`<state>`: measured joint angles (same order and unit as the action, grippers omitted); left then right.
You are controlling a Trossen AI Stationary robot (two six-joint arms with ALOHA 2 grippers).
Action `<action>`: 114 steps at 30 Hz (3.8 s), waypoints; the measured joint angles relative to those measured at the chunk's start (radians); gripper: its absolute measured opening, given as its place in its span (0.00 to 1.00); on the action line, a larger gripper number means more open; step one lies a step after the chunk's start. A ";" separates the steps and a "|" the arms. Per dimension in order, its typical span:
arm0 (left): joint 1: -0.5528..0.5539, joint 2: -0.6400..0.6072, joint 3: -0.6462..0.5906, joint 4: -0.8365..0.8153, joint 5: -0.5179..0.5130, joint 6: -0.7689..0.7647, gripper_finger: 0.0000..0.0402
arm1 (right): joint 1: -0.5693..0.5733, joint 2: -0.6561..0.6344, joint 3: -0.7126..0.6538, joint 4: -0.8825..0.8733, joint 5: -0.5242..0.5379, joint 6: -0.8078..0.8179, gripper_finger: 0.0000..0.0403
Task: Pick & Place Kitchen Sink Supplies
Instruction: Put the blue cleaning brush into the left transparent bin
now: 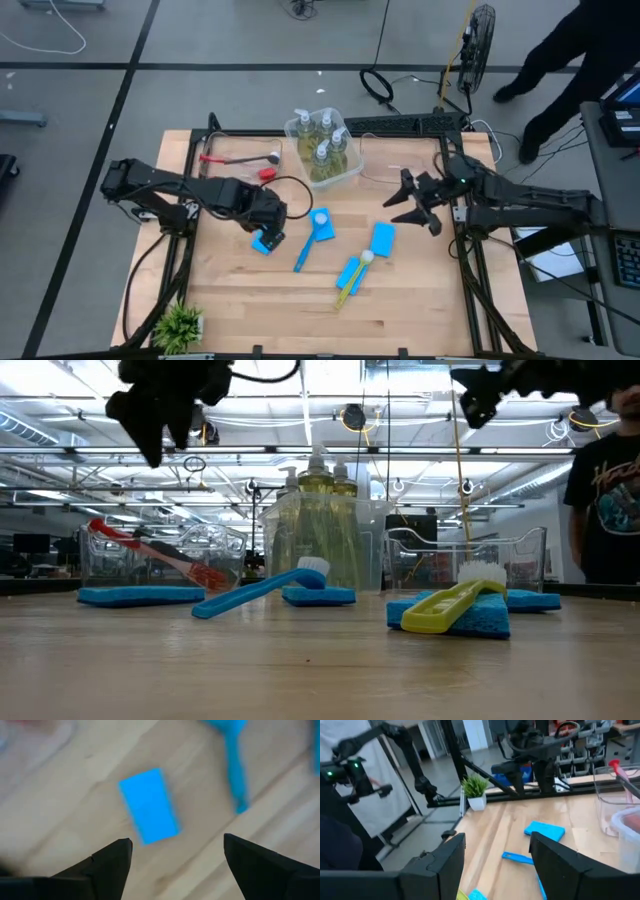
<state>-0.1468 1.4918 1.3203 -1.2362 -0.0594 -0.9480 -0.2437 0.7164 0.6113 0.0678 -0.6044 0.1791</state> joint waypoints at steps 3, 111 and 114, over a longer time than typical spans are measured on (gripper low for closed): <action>-0.023 0.000 0.000 0.098 -0.019 -0.082 0.80 | -0.005 -0.085 -0.072 0.036 0.000 0.037 0.52; -0.069 0.081 -0.001 0.085 -0.047 -0.170 0.21 | -0.006 -0.303 -0.212 0.025 0.009 0.107 0.52; -0.067 0.067 -0.001 0.017 -0.047 -0.134 0.21 | -0.006 -0.303 -0.212 0.024 0.009 0.108 0.52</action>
<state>-0.2140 1.5591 1.3193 -1.2188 -0.1061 -1.0817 -0.2497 0.4133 0.3992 0.0913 -0.5957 0.2867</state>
